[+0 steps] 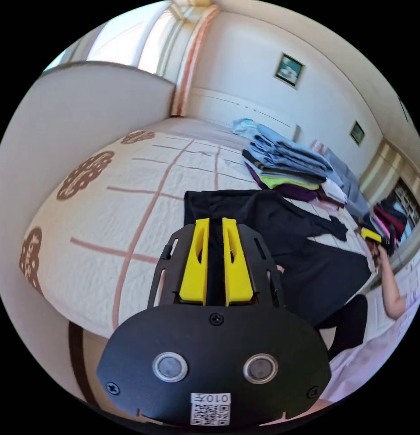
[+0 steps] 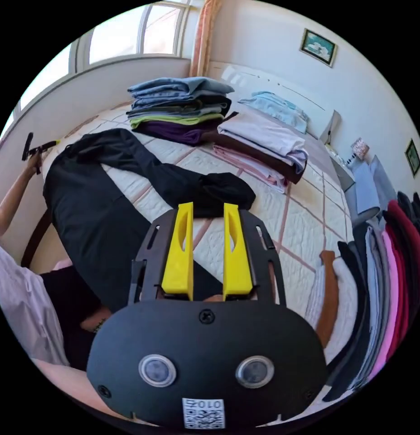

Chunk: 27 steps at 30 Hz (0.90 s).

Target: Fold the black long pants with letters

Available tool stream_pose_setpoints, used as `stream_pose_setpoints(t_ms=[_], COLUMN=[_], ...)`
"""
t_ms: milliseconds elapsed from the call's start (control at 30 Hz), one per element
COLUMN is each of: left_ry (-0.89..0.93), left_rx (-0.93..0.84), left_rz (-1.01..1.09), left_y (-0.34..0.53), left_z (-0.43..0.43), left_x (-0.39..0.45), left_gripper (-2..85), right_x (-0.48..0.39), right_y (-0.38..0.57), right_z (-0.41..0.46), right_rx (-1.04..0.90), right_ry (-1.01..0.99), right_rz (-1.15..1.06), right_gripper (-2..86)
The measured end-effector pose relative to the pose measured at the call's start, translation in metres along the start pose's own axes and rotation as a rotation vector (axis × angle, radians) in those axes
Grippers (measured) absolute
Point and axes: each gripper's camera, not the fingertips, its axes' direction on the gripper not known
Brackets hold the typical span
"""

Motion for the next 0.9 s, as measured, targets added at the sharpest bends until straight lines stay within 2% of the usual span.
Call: stream_pose_setpoints(t_ms=[67,133,267,333,433,467,667,800,900], left_ry=[0.019,0.016,0.017,-0.079,-0.300,-0.316,-0.192,-0.021,-0.037], left_rx=[-0.013,-0.041,-0.077,-0.156,-0.209,-0.213,-0.411,-0.566,-0.591], left_rz=[0.200,0.399,0.539,0.607,0.631,0.619,0.474,0.533,0.616], left_y=[-0.023,-0.049,-0.085,-0.112,-0.147,-0.155,-0.203,-0.191,-0.177], left_z=[0.012,0.034,0.079,0.118,0.159,0.165,0.223,0.256,0.264], left_x=[0.045,0.096,0.154,0.188,0.210,0.209,0.160,0.152,0.158], left_gripper=[7.5,9.2,12.2,14.4,17.2,17.6,18.3,17.0,16.1], right_x=[0.000,0.004,0.000,-0.004,-0.001,0.001,0.023,0.024,0.024], right_y=[-0.024,-0.039,-0.054,-0.051,-0.048,-0.046,-0.052,-0.059,-0.060], right_z=[0.036,0.056,0.109,0.120,0.105,0.087,-0.031,-0.065,-0.075], right_rx=[-0.087,-0.128,-0.277,-0.287,-0.249,-0.217,-0.150,-0.192,-0.195], right_ry=[0.038,0.007,-0.086,-0.120,-0.115,-0.088,0.082,0.169,0.154], right_rz=[-0.197,-0.294,-0.439,-0.453,-0.403,-0.389,-0.350,-0.350,-0.342], right_gripper=[12.8,13.2,11.9,8.6,4.5,4.1,3.9,3.9,3.8])
